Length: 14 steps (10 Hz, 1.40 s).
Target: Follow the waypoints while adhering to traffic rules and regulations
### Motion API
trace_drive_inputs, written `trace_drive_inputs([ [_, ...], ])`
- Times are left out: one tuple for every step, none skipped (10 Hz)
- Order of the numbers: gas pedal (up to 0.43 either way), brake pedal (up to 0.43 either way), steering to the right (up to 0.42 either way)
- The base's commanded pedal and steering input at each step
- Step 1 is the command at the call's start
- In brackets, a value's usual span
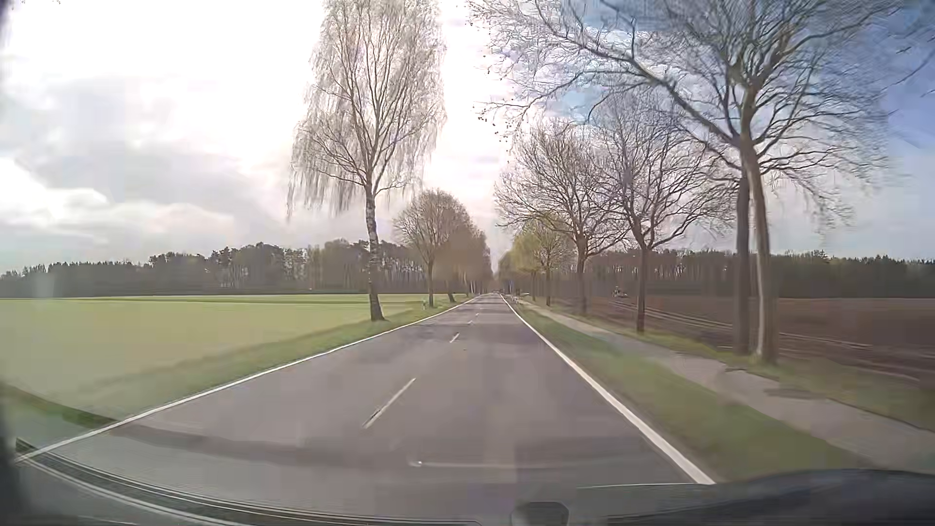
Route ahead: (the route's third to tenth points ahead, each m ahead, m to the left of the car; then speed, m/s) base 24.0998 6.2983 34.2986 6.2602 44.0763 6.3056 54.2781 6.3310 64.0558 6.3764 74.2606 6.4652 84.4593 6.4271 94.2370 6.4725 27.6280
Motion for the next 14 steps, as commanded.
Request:
trace_drive_inputs([
  [0.079, 0.000, 0.001],
  [0.079, 0.000, 0.001],
  [0.079, 0.000, 0.001],
  [0.079, 0.000, 0.002],
  [0.079, 0.000, 0.002],
  [0.079, 0.000, 0.001],
  [0.079, 0.000, 0.000],
  [0.079, 0.000, 0.001],
  [0.067, 0.000, 0.000],
  [0.067, 0.000, 0.000],
  [0.067, 0.000, 0.000],
  [0.059, 0.000, 0.000],
  [0.059, 0.000, 0.001],
  [0.059, 0.000, 0.000],
])
